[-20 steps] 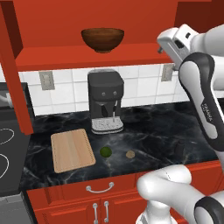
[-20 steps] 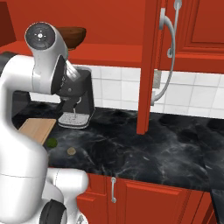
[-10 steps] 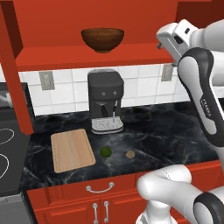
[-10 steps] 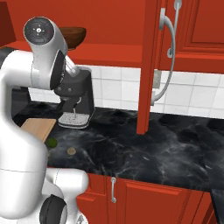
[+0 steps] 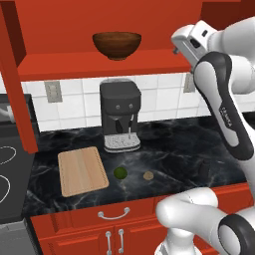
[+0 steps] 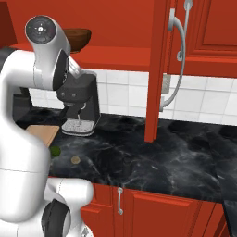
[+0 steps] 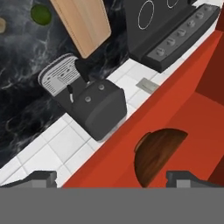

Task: Open the cabinet. Place the bowl and condiment on the counter. Then place the lime and garlic on the cutting board.

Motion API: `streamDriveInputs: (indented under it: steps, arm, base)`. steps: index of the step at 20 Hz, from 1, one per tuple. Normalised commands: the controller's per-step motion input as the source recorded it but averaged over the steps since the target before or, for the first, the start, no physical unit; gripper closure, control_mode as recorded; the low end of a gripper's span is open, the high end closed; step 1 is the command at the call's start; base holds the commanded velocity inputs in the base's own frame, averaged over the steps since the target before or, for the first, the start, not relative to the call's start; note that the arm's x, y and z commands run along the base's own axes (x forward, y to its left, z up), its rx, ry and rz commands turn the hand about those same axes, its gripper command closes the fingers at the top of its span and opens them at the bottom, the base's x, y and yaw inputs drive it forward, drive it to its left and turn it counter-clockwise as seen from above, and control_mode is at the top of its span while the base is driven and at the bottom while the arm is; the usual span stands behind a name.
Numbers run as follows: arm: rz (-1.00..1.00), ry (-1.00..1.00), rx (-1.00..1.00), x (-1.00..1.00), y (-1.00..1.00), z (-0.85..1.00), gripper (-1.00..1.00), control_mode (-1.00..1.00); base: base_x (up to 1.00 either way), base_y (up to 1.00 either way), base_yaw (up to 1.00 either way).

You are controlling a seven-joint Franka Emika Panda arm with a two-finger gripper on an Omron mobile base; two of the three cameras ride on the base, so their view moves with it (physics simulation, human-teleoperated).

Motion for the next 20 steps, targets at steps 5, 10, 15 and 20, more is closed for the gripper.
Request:
streamDriveInputs:
  steps: [5, 10, 15, 20]
  arm:
    - [0.00, -0.02, 0.00, 0.15, 0.02, 0.00, -1.00, -1.00]
    - [0.00, -0.03, 0.00, 0.15, 0.03, 0.01, -1.00, -1.00]
    - [0.00, -0.05, -0.01, 0.18, 0.05, 0.02, -1.00, -1.00]
    - [0.00, -0.03, 0.00, 0.27, 0.10, 0.01, -1.00, -1.00]
  base:
    - [0.00, 0.00, 0.00]
    - [0.00, 0.00, 0.00]
    - [0.00, 0.00, 0.00]
    - [0.00, 0.00, 0.00]
